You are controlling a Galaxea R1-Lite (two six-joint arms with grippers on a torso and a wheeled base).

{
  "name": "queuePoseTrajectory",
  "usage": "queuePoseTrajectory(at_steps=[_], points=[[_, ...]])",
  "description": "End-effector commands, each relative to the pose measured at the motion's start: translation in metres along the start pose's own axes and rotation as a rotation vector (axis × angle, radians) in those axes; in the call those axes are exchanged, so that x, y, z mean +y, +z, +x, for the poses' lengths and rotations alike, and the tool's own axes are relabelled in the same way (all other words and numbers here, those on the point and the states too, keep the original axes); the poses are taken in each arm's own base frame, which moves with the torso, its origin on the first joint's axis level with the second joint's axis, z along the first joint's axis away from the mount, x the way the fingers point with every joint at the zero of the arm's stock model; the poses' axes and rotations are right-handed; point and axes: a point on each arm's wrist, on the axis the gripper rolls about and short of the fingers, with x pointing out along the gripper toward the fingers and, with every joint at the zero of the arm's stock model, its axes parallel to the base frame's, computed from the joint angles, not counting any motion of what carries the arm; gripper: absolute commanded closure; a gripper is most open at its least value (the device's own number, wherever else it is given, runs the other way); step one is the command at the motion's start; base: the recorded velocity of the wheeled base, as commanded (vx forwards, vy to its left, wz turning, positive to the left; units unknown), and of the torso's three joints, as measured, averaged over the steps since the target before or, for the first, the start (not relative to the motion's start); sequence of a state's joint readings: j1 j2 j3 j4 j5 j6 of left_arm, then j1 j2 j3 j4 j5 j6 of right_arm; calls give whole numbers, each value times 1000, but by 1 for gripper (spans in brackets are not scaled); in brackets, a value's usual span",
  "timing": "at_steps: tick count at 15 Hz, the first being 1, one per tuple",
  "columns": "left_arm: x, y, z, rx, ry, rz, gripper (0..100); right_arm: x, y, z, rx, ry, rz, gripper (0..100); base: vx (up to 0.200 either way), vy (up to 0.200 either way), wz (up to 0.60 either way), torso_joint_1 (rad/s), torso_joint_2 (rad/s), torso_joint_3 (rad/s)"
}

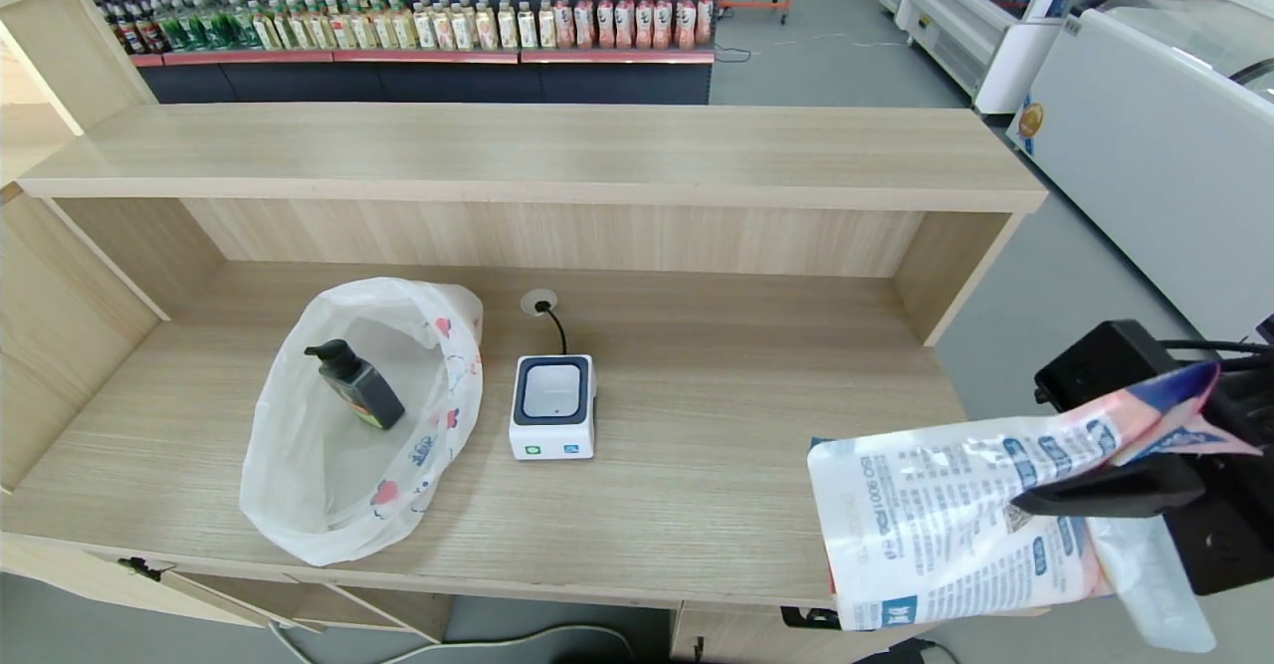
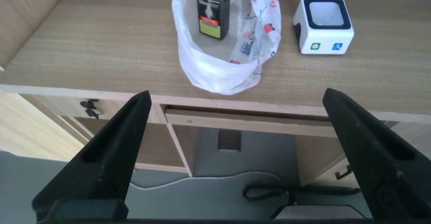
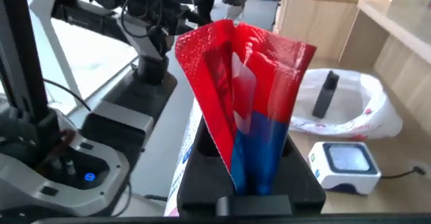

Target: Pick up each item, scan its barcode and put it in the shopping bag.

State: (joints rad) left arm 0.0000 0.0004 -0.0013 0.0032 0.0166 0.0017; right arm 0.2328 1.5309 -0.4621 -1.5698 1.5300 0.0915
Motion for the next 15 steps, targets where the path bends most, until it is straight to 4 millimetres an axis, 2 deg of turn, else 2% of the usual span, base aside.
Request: queuePoseTrajectory(at_steps=[1,6,11,15], points=[[0,0,0,-1,0,0,0,1,11,-12,27,-15,95,100,0,0,0,0,0,0],[0,0,0,-1,0,0,0,15,26,-13,3,-100,484,100,0,0,0,0,0,0],[0,0,0,-1,0,0,0,18,9,-14,-32,-296,683,100,0,0,0,0,0,0],[0,0,0,-1,0,0,0,18,-2,-2,-44,-411,761,100,0,0,0,0,0,0]])
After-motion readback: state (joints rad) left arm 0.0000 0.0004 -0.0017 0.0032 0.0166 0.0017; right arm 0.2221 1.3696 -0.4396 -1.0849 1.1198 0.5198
